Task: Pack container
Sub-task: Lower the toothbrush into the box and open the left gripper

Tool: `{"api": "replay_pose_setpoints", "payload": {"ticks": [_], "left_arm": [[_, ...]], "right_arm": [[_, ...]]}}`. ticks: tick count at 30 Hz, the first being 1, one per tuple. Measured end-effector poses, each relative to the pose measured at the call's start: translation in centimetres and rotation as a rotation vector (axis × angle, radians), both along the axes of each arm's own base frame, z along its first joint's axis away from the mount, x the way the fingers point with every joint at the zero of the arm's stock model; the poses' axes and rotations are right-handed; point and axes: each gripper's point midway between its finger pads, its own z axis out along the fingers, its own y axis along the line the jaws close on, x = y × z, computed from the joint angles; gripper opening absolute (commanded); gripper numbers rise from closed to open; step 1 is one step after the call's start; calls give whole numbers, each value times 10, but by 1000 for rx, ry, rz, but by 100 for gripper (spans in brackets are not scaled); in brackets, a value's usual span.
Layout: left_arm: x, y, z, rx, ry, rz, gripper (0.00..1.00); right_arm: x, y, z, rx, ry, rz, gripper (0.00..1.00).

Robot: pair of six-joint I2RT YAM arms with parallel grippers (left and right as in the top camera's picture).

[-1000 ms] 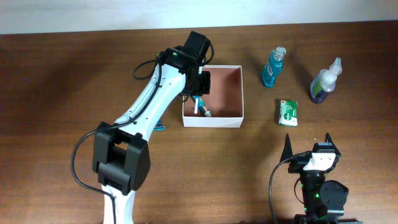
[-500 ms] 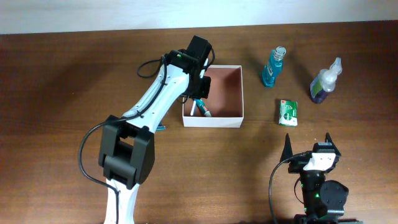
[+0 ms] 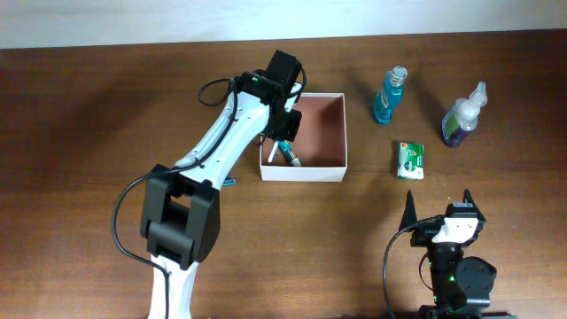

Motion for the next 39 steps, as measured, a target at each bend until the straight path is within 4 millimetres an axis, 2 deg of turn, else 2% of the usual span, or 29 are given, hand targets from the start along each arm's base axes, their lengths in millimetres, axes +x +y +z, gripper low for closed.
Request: {"api": "replay_pose_setpoints", "payload": {"ticks": [16, 29, 32, 36, 39], "left_arm": [[-1, -4, 0, 3, -12, -107, 10], [-2, -3, -6, 6, -5, -111, 11], [-3, -3, -15, 14, 12, -111, 11], [-5, -2, -34, 31, 48, -115, 20], [-6, -1, -39, 36, 58, -118, 25]], "right_arm": [[0, 0, 0, -1, 0, 0, 98], [0, 0, 0, 0, 0, 0, 98], [0, 0, 0, -1, 0, 0, 98], [0, 0, 0, 0, 0, 0, 98], [0, 0, 0, -1, 0, 0, 98]]}}
